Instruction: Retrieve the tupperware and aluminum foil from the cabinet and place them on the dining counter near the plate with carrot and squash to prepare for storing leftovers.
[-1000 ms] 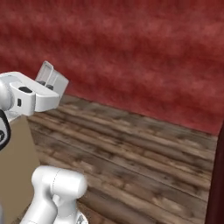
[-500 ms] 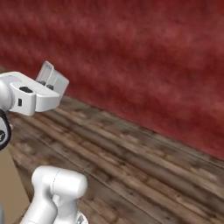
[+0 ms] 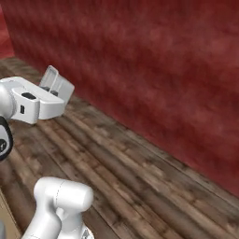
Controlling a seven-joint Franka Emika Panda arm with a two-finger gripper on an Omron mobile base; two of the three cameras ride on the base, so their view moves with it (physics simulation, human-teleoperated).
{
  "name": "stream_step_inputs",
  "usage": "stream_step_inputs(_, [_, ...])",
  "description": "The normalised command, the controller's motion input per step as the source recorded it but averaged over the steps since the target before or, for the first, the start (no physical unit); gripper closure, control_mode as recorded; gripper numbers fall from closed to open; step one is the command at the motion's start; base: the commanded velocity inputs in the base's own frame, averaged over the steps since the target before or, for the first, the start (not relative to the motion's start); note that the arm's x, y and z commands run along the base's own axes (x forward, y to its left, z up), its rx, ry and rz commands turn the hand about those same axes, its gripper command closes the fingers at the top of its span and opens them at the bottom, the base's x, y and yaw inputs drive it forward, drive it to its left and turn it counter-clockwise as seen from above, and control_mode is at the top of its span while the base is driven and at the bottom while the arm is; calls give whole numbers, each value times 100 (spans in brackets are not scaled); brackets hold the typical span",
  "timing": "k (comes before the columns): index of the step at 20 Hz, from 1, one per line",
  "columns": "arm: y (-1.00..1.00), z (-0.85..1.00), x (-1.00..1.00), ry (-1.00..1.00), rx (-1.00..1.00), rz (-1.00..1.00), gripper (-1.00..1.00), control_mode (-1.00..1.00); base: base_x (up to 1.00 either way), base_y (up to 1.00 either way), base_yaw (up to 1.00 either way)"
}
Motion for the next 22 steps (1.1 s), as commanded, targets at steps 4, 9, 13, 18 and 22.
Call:
stream_step_inputs(4, [0,0,0,0,0,0,100,100,86,-8,37])
stream_step_inputs(9, [0,0,0,0,0,0,100,100,76,-11,35])
stream_step_inputs(13, [0,0,0,0,0,0,100,100,62,-16,32])
stream_step_inputs(18, [0,0,0,0,0,0,100,100,64,-18,32])
stream_step_inputs(22, [0,0,0,0,0,0,100,100,91,-8,41])
